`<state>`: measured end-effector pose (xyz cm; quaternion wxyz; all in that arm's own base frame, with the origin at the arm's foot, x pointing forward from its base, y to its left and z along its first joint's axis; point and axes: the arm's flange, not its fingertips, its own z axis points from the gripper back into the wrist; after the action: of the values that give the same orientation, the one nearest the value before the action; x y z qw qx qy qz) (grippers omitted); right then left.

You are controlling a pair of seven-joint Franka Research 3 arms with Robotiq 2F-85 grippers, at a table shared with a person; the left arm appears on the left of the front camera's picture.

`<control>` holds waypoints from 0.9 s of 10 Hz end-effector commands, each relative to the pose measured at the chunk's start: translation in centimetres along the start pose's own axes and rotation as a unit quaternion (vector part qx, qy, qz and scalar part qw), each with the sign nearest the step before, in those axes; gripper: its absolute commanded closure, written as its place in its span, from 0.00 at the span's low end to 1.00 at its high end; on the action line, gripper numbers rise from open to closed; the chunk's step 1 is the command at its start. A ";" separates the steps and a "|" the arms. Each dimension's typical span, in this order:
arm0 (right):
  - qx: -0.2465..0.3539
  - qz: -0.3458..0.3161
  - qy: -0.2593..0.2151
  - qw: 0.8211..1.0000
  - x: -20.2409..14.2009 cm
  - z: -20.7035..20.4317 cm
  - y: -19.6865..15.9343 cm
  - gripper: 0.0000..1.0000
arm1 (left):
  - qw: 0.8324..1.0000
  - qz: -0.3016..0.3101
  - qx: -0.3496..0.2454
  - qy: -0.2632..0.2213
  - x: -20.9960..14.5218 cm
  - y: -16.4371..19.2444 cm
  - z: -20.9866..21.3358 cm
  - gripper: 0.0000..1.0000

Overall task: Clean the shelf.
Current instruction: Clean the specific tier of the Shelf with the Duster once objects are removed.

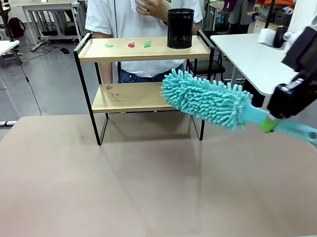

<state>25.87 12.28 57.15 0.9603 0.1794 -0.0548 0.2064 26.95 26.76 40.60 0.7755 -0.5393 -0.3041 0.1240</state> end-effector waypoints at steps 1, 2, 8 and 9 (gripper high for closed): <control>0.005 0.012 0.008 1.000 -1.0 0.6 -0.3 0.88 | 1.000 -0.014 -0.010 -0.006 0.0 -0.1 -0.1 0.00; 0.005 0.012 0.008 1.000 -1.0 0.6 -0.3 0.88 | 1.000 -0.014 -0.010 -0.006 0.0 -0.1 -0.1 0.00; -0.028 -0.064 -0.044 0.997 4.6 -4.4 0.7 0.88 | 1.000 -0.014 -0.010 -0.006 0.0 -0.1 -0.1 0.00; -0.022 -0.066 -0.063 0.996 5.3 -4.9 0.8 0.88 | 1.000 -0.014 -0.010 -0.006 0.0 -0.1 -0.1 0.00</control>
<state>29.89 15.58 54.34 0.9707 0.1661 -0.0820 0.1529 26.95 26.77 40.61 0.7754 -0.5393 -0.3042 0.1238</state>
